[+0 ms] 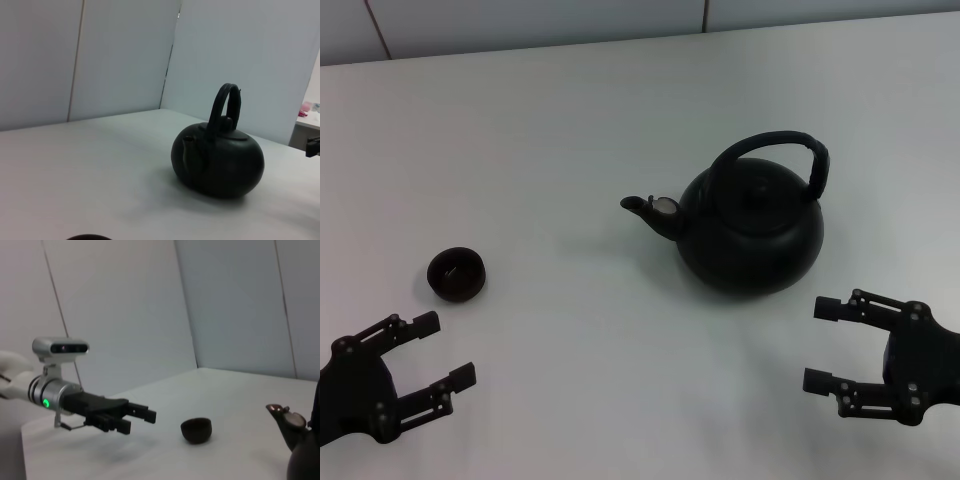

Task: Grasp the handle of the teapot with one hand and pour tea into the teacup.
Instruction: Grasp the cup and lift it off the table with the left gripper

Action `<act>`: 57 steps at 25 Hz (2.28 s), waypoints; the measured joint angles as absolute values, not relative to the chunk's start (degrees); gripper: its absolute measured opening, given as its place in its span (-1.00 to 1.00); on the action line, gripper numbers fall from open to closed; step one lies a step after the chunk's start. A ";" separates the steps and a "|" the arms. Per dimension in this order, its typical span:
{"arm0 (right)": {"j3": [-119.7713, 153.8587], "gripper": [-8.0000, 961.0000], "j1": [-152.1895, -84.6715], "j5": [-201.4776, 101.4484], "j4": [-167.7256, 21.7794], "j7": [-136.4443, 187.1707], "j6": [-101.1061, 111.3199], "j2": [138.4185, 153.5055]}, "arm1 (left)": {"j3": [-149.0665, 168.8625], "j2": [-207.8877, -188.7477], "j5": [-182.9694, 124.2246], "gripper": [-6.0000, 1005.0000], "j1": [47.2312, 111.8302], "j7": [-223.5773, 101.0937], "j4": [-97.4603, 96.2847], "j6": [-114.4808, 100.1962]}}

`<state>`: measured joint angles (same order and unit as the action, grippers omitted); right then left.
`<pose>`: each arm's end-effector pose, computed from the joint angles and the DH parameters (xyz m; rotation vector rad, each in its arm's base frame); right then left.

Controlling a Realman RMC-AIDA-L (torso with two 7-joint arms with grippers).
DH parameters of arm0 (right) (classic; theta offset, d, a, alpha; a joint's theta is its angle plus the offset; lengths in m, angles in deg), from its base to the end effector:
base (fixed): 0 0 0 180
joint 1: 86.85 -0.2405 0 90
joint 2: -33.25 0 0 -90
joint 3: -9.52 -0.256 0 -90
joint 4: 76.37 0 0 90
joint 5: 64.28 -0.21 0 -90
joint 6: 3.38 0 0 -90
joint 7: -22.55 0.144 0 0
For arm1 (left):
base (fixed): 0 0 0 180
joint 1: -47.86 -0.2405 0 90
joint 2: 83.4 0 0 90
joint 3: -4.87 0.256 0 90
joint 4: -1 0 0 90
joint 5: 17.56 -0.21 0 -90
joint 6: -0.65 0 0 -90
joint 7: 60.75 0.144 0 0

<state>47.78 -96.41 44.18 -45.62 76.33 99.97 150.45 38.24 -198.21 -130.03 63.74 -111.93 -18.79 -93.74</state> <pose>0.3363 0.1953 0.0070 -2.6257 0.5061 0.8798 -0.3463 0.2227 -0.0076 -2.5898 -0.5900 -0.7890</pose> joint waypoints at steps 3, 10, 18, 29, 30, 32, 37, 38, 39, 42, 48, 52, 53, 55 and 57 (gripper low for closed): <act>47.45 0.71 -96.73 44.86 -45.32 76.42 99.39 150.26 | 38.51 -197.96 -130.47 0.59 63.87 -113.19 -19.01 -93.84; 47.41 0.71 -97.38 47.91 -44.46 76.61 97.82 150.23 | 38.64 -197.89 -132.29 0.59 64.44 -113.94 -19.08 -94.13; 47.40 0.71 -97.45 47.96 -43.96 76.68 97.23 150.22 | 38.70 -198.40 -134.10 0.59 64.66 -114.18 -19.13 -93.76; 47.48 0.70 -97.63 47.96 -43.99 76.61 96.96 150.42 | 38.70 -198.98 -134.37 0.59 64.86 -114.19 -19.12 -93.74; 47.46 0.70 -97.68 47.95 -44.01 76.62 96.97 150.45 | 38.70 -198.98 -134.37 0.59 64.86 -114.19 -19.12 -93.74; 47.43 0.70 -97.74 47.96 -44.02 76.62 96.99 150.46 | 38.70 -198.98 -134.37 0.59 64.86 -114.19 -19.12 -93.74; 47.44 0.70 -97.98 47.95 -44.03 76.62 97.00 150.48 | 38.69 -198.99 -134.37 0.59 65.07 -114.18 -19.12 -93.73; 47.47 0.70 -98.02 47.95 -44.03 76.62 97.00 150.49 | 38.69 -198.98 -134.36 0.59 65.10 -114.18 -19.13 -93.73; 47.47 0.70 -98.02 47.95 -44.03 76.62 97.00 150.49 | 38.69 -198.98 -134.36 0.59 65.10 -114.18 -19.13 -93.73; 47.41 0.70 -98.08 47.95 -44.01 76.62 97.00 150.48 | 38.65 -198.99 -134.36 0.59 65.20 -114.18 -19.12 -93.73; 47.39 0.70 -98.20 47.95 -43.76 76.62 97.00 150.47 | 38.68 -199.14 -134.36 0.59 65.35 -114.18 -19.12 -94.02; 47.39 0.70 -98.21 47.95 -43.25 76.68 97.17 150.55 | 38.64 -199.14 -134.36 0.59 65.39 -114.18 -19.12 -94.08; 47.39 0.70 -98.21 47.95 -43.21 76.68 97.17 150.57 | 38.62 -199.14 -134.36 0.59 65.39 -114.18 -19.12 -94.10; 47.39 0.70 -98.23 47.95 -43.17 76.70 97.18 150.57 | 38.64 -199.14 -134.36 0.59 65.38 -114.18 -19.12 -94.10; 47.39 0.70 -98.27 47.95 -43.15 76.70 97.20 150.57 | 38.67 -199.14 -134.36 0.59 65.38 -114.18 -19.12 -94.10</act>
